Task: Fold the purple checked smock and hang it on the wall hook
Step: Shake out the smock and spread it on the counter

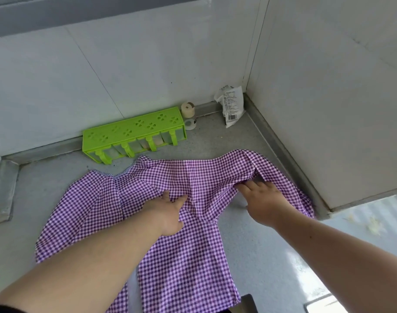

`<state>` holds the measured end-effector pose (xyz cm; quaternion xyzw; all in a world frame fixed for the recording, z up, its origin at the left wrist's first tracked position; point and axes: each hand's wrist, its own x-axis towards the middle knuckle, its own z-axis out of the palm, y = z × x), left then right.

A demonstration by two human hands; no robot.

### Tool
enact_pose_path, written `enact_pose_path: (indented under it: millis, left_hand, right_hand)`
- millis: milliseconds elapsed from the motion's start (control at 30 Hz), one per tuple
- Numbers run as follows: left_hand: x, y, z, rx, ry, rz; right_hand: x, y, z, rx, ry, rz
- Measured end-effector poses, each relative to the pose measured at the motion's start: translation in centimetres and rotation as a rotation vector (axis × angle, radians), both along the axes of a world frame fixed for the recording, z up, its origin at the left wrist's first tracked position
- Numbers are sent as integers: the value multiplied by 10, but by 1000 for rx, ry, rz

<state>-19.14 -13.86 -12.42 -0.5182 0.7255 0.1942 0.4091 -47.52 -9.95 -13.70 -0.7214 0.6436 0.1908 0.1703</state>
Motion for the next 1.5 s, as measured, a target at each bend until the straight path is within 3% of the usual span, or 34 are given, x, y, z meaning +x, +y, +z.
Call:
enact_pose_path:
  millis: [167, 433, 533, 767, 967, 1100, 1267, 1367, 1500]
  left_hand:
    - [-7, -1, 2, 2, -31, 23]
    - [-15, -1, -5, -60, -53, 61]
    - [-16, -1, -7, -74, -59, 40]
    - [-18, -1, -8, -85, -66, 30]
    - [-23, 1, -6, -97, -34, 87]
    - [-24, 3, -7, -121, -44, 80]
    - [-23, 6, -12, -151, -75, 26]
    - [-22, 7, -13, -157, -69, 26]
    - [-19, 8, -13, -142, -49, 36]
  right_hand:
    - [1, -8, 2, 24, -21, -52]
    - [-4, 19, 2, 12, -96, 102]
    - [-9, 25, 10, -43, -111, 51]
    - [-27, 27, 6, -87, 118, -265]
    - [-37, 25, -12, -139, -31, -626]
    - [-49, 25, -14, -205, 78, -513]
    - [-49, 26, -12, -120, 158, -335]
    - [-48, 26, -8, 19, 114, -402]
    - [-51, 29, -3, -99, -23, -586]
